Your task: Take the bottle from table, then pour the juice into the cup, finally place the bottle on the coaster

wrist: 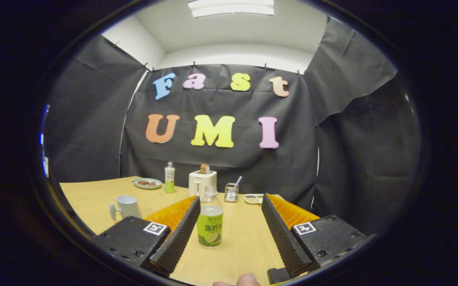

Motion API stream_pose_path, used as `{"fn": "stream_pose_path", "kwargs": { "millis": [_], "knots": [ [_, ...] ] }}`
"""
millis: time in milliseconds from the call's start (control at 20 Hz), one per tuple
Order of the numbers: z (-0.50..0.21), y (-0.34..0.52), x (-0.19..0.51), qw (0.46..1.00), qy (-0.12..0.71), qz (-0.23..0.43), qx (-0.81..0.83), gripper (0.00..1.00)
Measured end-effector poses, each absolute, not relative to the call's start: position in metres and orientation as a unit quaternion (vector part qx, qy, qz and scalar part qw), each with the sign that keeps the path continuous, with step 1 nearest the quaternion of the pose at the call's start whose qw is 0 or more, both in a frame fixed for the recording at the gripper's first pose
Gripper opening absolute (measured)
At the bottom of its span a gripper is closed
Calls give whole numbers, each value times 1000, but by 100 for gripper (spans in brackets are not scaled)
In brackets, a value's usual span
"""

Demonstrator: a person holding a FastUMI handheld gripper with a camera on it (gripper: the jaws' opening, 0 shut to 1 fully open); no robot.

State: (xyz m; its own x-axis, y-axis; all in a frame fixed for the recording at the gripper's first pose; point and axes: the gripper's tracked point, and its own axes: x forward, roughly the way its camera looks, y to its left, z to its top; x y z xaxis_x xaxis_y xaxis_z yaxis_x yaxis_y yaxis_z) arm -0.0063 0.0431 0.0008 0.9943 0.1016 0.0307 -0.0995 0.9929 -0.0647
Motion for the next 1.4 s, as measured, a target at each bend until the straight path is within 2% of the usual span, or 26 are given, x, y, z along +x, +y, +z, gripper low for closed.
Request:
{"fn": "stream_pose_path", "kwargs": {
  "millis": [500, 950, 1400],
  "knots": [
    [-46, 72, 27, 995, 43, 86, -7, 100],
    [-99, 82, 77, 990, 119, 74, 12, 100],
    [-122, 96, 116, 985, 155, 77, 19, 100]
  ]
}}
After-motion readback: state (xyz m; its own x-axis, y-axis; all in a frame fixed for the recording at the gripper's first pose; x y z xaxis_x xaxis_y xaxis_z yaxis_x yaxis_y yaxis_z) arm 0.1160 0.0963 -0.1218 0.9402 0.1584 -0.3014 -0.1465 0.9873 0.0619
